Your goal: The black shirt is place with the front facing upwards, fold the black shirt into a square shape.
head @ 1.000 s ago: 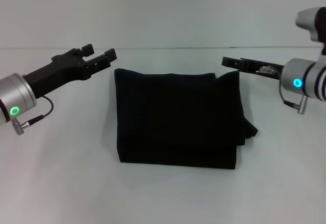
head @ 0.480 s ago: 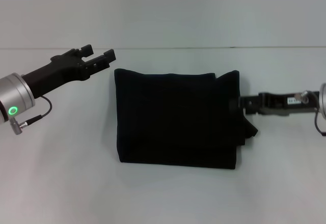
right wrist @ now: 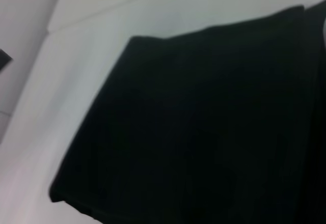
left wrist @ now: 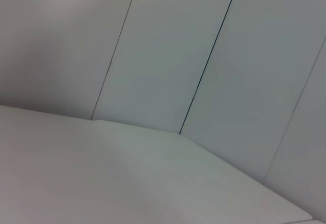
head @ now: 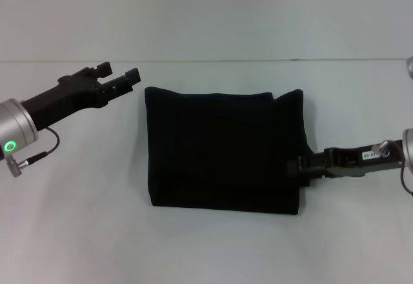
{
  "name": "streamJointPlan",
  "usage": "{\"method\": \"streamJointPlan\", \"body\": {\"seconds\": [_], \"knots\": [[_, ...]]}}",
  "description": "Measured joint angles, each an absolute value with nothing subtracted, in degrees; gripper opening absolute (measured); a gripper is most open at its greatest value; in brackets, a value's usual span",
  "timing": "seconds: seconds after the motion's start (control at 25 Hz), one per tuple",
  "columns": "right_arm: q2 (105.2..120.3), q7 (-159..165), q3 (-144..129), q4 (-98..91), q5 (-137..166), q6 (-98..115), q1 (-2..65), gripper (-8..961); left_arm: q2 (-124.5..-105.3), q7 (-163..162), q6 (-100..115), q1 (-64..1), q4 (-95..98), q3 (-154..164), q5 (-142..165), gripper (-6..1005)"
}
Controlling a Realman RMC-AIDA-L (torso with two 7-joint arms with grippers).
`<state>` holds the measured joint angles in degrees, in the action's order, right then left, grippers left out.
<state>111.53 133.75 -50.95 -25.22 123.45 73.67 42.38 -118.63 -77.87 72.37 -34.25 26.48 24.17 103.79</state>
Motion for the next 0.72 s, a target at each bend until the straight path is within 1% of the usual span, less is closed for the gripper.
{"method": "streamJointPlan", "body": {"seconds": [0.16, 0.28, 0.6, 0.72], "knots": [[112.23, 133.77, -51.06, -25.17, 124.18, 72.43, 42.61, 775, -118.65, -77.87, 72.39, -34.12, 26.58, 24.17, 103.8, 843], [112.34, 133.79, -51.06, -25.45, 124.2, 72.4, 42.67, 776, -118.65, -77.86, 72.38, -34.14, 26.62, 24.17, 103.8, 843], [111.27, 135.35, -51.06, -25.58, 124.26, 73.22, 41.79, 761, -118.8, -77.85, 72.17, -34.47, 26.55, 24.17, 103.8, 843], [111.23, 135.41, -51.07, -25.31, 124.28, 73.52, 41.59, 752, -118.92, -77.8, 72.1, -34.53, 26.54, 24.17, 103.8, 843]]}}
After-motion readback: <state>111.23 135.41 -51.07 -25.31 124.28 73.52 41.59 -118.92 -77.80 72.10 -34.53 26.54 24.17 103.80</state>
